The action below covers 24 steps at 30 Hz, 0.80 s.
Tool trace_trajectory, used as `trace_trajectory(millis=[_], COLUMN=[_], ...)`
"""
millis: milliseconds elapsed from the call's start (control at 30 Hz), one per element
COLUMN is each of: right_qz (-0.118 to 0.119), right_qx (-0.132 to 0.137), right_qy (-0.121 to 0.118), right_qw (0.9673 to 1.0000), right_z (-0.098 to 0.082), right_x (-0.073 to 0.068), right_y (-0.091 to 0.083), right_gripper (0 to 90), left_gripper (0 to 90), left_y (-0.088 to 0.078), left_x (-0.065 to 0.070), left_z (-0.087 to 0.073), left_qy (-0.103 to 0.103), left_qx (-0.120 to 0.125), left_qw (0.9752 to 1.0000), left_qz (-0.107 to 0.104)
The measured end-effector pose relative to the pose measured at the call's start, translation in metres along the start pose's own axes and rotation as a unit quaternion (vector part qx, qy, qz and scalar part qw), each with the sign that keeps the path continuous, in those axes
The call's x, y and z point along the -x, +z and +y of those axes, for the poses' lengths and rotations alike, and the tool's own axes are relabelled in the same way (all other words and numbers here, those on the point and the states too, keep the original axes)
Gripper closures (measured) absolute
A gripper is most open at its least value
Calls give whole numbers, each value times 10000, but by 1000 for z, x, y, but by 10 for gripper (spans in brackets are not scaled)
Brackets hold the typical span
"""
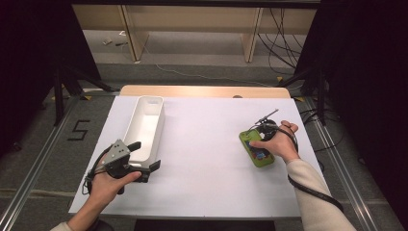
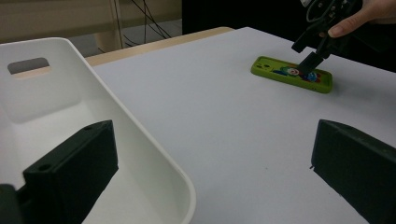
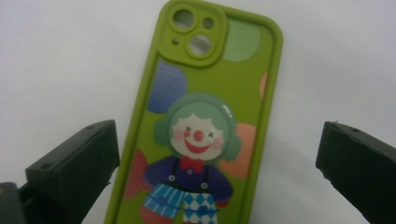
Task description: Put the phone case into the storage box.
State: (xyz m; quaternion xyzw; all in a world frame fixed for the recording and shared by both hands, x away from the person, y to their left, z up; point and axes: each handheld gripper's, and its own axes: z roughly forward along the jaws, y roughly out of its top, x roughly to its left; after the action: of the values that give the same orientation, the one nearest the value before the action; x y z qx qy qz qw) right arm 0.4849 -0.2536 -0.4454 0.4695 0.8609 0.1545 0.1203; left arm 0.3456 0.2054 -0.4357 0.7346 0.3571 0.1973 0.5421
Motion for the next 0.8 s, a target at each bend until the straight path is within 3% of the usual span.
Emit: trace_trajectory(millis=[267, 800], right_qz=[63, -127], right_qx=[-409, -724], right_qy=[62, 156], right_qw=[9991, 9972], right_z=[7, 10], right_x=[-6, -13], right_y=[8, 15], right_gripper=[5, 20], left_gripper=[0, 0], left_y=[0, 0], left_x=[0, 0], left_z=[0, 0], left_qy=[-4, 8], left_qx=[3, 4], left_qw=[10000, 10000], left_qz=[-8, -32])
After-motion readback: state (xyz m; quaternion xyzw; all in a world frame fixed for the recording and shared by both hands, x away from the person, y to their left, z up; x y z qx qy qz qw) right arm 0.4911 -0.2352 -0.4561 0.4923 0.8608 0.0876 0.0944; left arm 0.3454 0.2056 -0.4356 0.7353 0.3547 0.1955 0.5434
